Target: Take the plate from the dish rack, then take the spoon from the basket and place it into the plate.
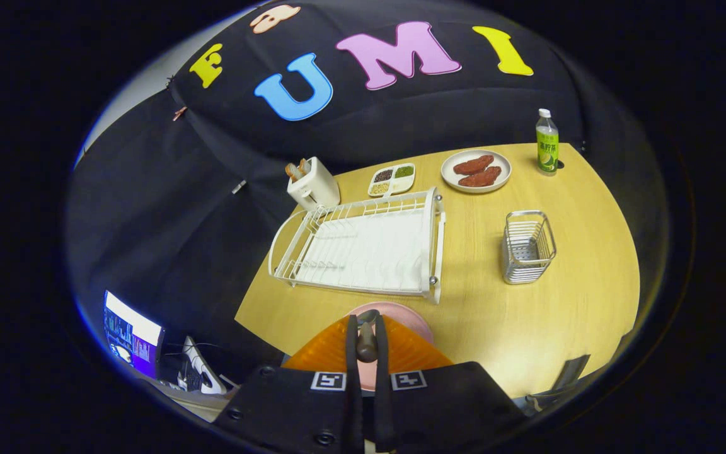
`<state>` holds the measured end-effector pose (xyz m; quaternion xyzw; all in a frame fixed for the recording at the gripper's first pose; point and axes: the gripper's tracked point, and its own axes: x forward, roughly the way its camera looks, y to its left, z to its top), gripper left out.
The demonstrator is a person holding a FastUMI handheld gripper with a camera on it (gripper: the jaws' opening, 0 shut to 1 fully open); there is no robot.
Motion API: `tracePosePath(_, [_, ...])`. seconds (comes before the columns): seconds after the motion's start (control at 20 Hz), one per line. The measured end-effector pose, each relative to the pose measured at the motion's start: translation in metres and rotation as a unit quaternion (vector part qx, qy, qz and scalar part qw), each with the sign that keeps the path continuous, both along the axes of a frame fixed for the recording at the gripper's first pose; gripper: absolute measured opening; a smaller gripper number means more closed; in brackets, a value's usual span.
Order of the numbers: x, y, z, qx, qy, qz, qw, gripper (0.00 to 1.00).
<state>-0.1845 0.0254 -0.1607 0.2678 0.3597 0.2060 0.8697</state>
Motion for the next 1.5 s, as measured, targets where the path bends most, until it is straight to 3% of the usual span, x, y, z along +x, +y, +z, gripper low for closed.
tracePosePath(0.45, [0.019,0.063,-0.068,-0.016,-0.006,0.025,1.0,0.11])
tracePosePath(0.8, [0.007,0.063,-0.091,0.001,0.008,0.035,0.999,0.12])
tracePosePath(1.1, [-0.019,0.046,-0.143,-0.065,0.05,0.035,0.996,0.34])
tracePosePath(1.3, [-0.028,0.04,-0.153,-0.078,0.049,0.037,0.995,0.78])
tracePosePath(1.35, [-0.027,0.035,-0.151,-0.087,0.044,0.034,0.995,0.93])
tracePosePath(1.4, [-0.029,0.03,-0.151,-0.095,0.039,0.034,0.994,0.99])
tracePosePath(1.5, [-0.03,0.026,-0.143,-0.099,0.029,0.032,0.994,0.99])
